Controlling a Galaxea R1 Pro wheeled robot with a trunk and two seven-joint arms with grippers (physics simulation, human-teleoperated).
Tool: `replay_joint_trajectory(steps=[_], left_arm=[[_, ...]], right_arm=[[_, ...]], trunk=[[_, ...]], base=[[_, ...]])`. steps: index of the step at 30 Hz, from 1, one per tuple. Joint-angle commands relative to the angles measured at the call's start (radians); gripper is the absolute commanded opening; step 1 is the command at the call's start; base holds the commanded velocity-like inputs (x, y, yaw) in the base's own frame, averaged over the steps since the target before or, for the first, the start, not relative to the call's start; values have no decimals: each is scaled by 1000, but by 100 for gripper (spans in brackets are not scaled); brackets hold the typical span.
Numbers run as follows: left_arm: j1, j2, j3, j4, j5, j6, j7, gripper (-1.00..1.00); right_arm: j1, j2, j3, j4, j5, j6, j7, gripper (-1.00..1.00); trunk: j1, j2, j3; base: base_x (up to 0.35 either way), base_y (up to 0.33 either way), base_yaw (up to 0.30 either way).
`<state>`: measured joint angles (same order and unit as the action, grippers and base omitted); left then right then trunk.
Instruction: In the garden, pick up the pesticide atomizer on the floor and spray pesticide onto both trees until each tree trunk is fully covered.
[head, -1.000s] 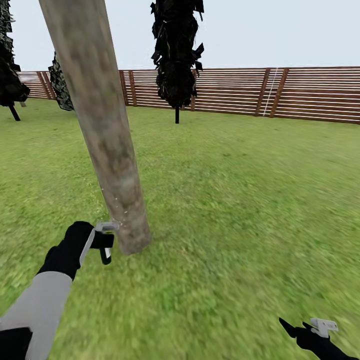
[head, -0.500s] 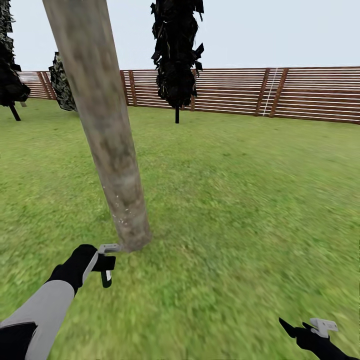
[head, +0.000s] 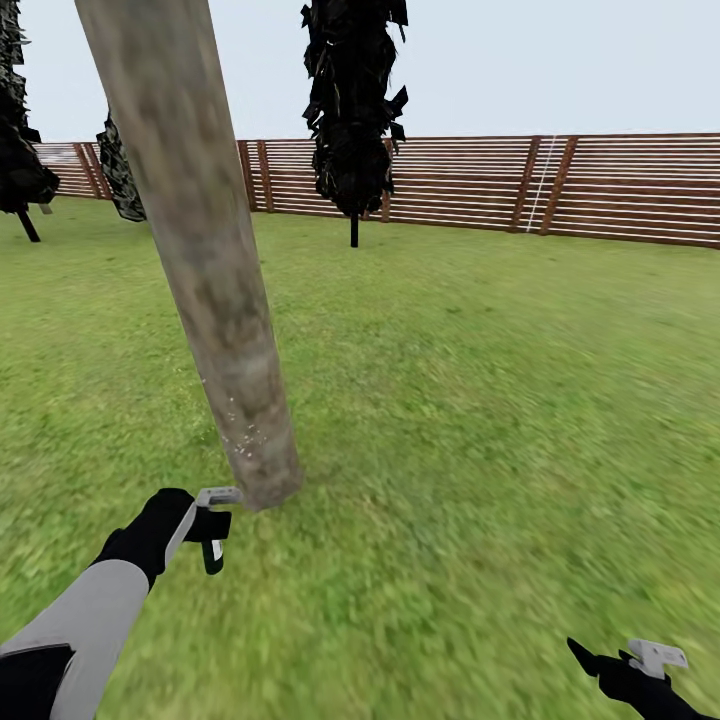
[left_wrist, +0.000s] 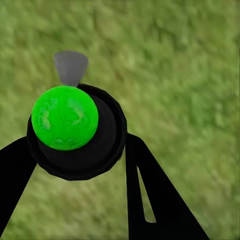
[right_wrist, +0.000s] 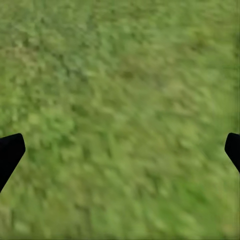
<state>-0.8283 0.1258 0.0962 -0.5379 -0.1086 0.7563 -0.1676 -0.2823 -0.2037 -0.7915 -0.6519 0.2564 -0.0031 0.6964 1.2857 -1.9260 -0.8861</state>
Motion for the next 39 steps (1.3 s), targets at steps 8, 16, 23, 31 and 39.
replay_joint_trajectory(steps=[8,16,23,31,39], left_arm=[[0,0,-2,-5,1,1,-6,-100],[-53,-1,-13,-314,3,222,-12,-100],[-146,-2,-13,-374,3,261,-12,-100],[-185,-1,-16,-358,3,270,-13,-100],[-167,-1,-17,-244,0,264,-15,-100]], right_arm=[[0,0,1,0,0,0,0,100],[0,0,0,-1,0,0,0,100],[0,0,0,-1,0,0,0,100],[0,0,0,-1,0,0,0,100],[0,0,0,-1,0,0,0,100]], trunk=[[0,0,0],[0,0,0],[0,0,0],[0,0,0],[0,0,0]], base=[[8,0,0],[-62,0,0],[-1,0,0],[0,0,0],[0,0,0]])
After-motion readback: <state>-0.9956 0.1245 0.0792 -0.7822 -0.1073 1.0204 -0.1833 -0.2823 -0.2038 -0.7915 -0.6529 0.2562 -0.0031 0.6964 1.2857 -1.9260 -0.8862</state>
